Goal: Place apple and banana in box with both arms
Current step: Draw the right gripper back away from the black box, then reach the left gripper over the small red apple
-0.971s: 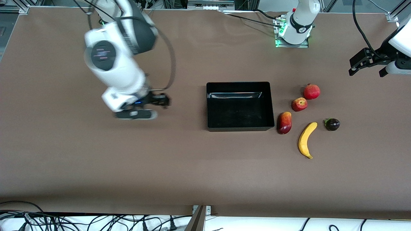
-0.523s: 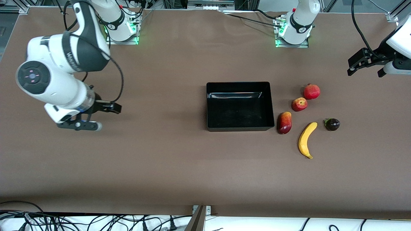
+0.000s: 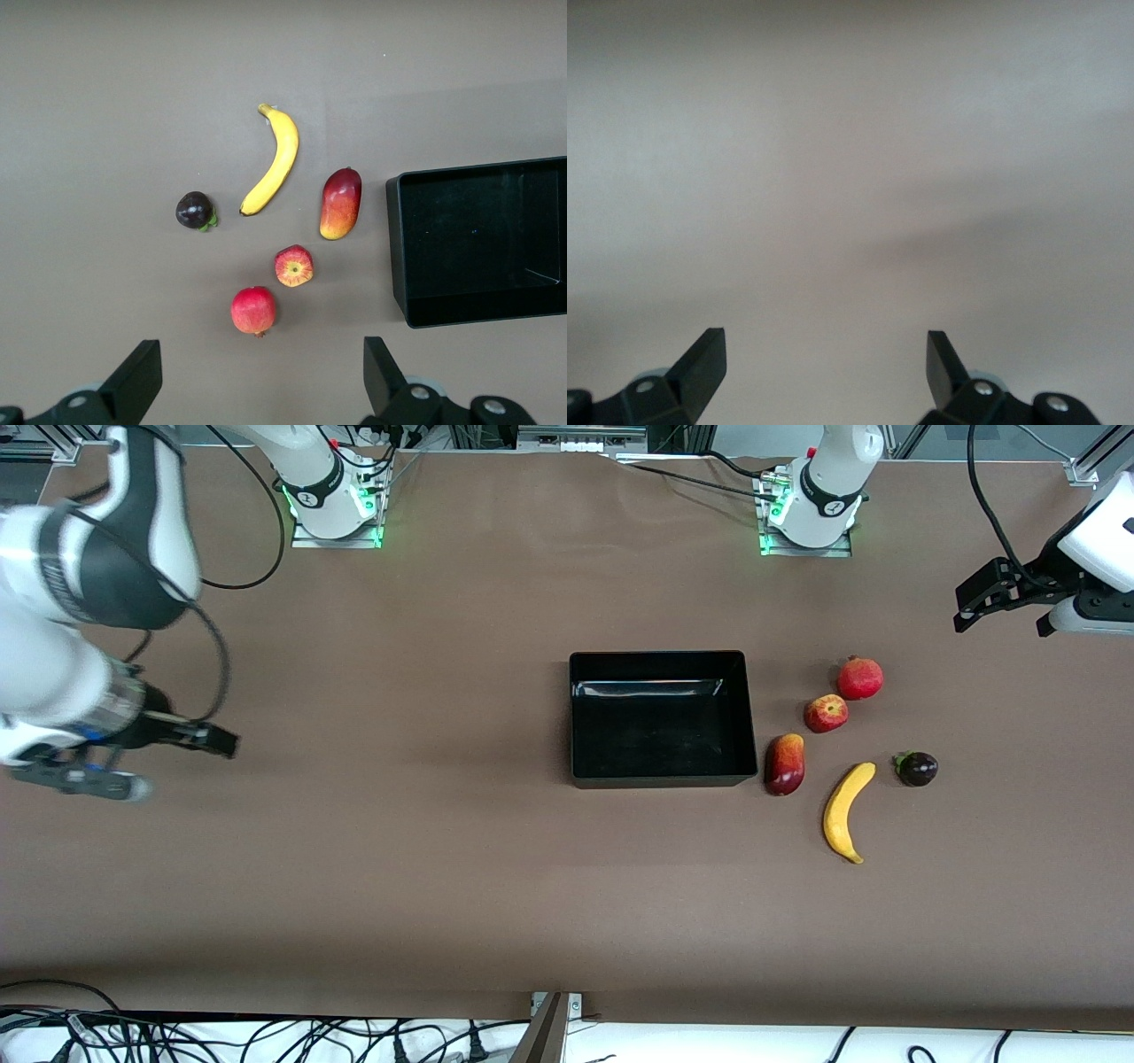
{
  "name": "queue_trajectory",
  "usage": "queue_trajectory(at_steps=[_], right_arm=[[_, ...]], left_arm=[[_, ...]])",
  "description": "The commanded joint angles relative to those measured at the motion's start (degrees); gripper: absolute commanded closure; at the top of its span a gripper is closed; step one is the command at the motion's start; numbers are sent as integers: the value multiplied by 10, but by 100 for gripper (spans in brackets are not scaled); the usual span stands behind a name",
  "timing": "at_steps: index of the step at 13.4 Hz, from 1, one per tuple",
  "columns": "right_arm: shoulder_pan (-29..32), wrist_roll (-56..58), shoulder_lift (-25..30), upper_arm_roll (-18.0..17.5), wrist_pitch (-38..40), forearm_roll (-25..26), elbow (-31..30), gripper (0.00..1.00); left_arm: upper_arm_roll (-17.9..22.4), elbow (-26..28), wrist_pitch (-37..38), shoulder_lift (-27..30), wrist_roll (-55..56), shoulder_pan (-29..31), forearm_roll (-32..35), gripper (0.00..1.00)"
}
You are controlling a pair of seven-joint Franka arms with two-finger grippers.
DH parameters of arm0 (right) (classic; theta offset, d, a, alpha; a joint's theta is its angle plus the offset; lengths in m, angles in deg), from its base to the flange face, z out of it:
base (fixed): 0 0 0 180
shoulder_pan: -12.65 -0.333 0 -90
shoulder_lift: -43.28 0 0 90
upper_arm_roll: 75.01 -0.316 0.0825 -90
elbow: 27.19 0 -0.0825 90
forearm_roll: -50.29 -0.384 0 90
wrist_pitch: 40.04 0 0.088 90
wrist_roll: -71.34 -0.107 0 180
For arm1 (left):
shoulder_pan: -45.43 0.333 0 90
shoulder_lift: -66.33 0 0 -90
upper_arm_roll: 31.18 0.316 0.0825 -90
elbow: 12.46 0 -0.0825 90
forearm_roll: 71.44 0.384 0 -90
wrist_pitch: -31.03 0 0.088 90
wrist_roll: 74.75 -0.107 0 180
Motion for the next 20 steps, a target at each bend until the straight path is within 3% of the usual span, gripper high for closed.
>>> queue_trajectory(at_steps=[1, 3, 5, 8, 10, 11, 13, 14, 17, 20], right_arm=[[1, 18, 1, 20, 14, -3, 31, 0], [1, 23, 14, 23, 70, -4, 31, 0], [39, 93, 22, -3, 114, -4, 30, 0], [112, 169, 58, -78, 146, 4, 20, 0], [119, 164, 85, -111, 139, 65, -6, 0], [138, 163, 90, -123, 137, 68, -16, 0], [222, 162, 138, -204, 132, 76, -59, 0], [252, 160, 151, -225, 125, 76, -71, 0], [287, 159, 171, -242, 127, 76, -81, 0], [313, 155, 180, -268, 127, 84, -90, 0]], left_arm=[[-4, -14, 14, -14, 6, -3, 4, 0], [-4, -3, 9, -17, 7, -3, 3, 0], [-6, 22, -13, -12, 10, -3, 4, 0], [-11, 69, -55, 1, 14, -2, 5, 0], [-11, 77, -72, -4, 17, -2, 5, 0], [-11, 77, -79, -10, 17, -2, 5, 0], [-11, 83, -106, -26, 17, -1, 6, 0], [-11, 99, -132, -34, 17, -1, 6, 0], [-11, 161, -220, -59, 16, -1, 6, 0], [-11, 263, -336, -66, 6, -1, 7, 0]])
